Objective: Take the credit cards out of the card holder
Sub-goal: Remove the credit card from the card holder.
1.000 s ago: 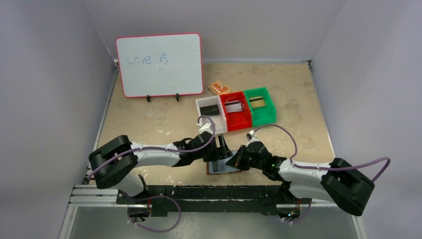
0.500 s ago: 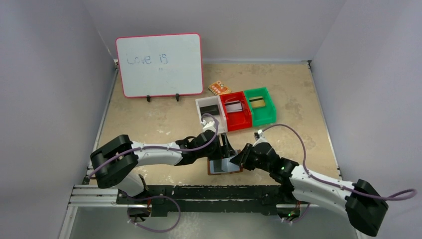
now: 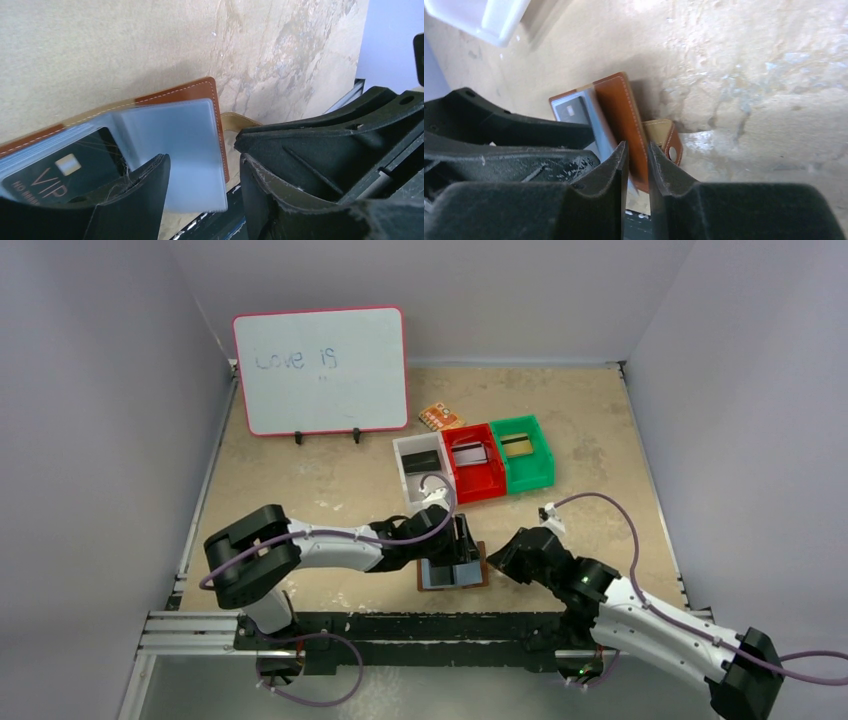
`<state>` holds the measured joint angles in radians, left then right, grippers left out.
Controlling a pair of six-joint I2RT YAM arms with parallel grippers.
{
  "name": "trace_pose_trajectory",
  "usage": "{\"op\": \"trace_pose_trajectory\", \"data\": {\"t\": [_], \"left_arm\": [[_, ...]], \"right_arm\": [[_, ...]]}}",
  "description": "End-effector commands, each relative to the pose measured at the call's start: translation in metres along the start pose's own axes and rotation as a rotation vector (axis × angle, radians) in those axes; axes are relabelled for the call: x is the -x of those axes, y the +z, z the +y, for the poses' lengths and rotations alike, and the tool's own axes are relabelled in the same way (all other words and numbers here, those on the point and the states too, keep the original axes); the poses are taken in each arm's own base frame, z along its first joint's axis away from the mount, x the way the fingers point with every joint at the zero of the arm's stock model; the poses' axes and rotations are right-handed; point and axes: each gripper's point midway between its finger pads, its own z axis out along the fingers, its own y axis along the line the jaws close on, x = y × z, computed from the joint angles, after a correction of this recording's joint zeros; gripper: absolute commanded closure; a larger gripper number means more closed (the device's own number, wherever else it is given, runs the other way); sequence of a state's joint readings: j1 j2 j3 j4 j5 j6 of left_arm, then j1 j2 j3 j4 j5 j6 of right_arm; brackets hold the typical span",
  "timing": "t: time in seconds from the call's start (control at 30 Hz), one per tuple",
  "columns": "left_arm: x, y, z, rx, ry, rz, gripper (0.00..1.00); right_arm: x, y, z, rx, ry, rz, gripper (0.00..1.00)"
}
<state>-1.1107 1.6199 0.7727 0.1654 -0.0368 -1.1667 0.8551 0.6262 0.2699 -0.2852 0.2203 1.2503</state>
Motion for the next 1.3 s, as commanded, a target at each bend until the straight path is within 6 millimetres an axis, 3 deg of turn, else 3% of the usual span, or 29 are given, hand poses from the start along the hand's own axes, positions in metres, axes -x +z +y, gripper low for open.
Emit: {"op": "trace_pose_trajectory", "data": {"t": [0.0,0.2,0.37,0.57,0.93,1.1,1.27], "left_arm": [[-0.001,0.009,-0.03,-0.076,0.019,0.005,0.48],[-0.011,0.021,-0.024,-0.046,0.019,0.031,0.51],[-0.009,0.023,-0.018,-0.01,0.024,0.016,0.52],[0.011,0.006,-0.029,0.011,0.071,-0.045,0.51],[0.03,-0.017,-0.024,0.072,0.094,-0.124,0.51],[0.048,-0.033,-0.013,0.147,0.086,-0.215,0.5],[0.07,-0.061,0.017,0.287,0.068,-0.339,0.47]], "right_arm": [[0.02,-0.008,-0.007,-0.095,0.054,-0.083,0.79],[0.032,-0.016,-0.006,-0.116,0.064,-0.135,0.78],[0.039,-0.022,-0.001,-0.088,0.076,-0.161,0.77],[0.043,-0.03,0.016,0.009,0.07,-0.171,0.75],[0.042,-0.037,0.043,0.136,0.028,-0.146,0.75],[0.04,-0.039,0.058,0.201,-0.009,-0.129,0.75],[0.033,-0.041,0.087,0.32,-0.076,-0.089,0.75]]}}
